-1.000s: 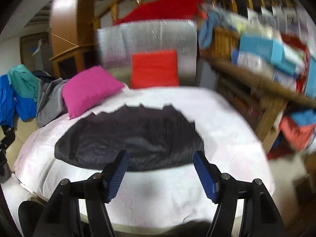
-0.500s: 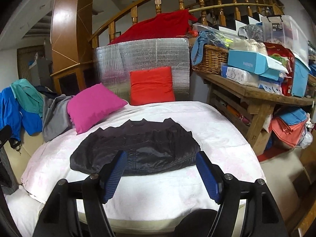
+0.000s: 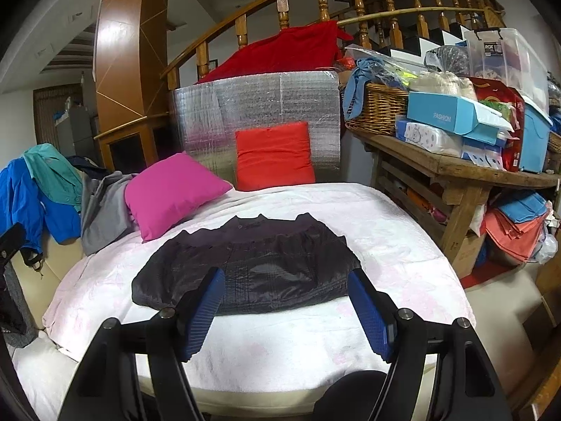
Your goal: Fold large clothes
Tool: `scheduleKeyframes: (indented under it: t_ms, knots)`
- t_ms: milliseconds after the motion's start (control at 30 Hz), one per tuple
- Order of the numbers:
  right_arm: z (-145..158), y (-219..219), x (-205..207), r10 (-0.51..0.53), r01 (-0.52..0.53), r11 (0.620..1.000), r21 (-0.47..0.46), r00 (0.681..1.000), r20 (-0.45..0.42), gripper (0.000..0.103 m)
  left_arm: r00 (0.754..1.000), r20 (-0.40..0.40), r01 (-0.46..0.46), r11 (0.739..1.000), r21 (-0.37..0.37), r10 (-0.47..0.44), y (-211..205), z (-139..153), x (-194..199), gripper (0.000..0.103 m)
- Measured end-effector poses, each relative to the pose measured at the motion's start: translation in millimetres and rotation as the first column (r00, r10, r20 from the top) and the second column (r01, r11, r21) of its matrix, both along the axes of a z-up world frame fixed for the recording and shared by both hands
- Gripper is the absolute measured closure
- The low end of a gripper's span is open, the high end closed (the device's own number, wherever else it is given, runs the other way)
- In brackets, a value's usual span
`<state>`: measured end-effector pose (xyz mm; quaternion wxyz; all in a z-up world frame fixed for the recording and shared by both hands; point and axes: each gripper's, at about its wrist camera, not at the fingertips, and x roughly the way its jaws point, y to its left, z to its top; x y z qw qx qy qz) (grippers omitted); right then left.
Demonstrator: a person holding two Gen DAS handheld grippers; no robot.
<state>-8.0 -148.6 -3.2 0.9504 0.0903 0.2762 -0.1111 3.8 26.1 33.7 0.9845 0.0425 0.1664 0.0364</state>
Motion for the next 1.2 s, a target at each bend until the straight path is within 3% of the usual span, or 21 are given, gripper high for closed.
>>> scheduleKeyframes:
  t_ms: [1200]
  knots:
    - [-4.8, 6.4, 4.7, 0.025, -0.025, 1.0, -0.009, 1.0, -0.012, 0.027, 1.0, -0.009, -0.003, 1.0, -0.003, 0.003, 6.5, -4.3, 2.3, 0.003]
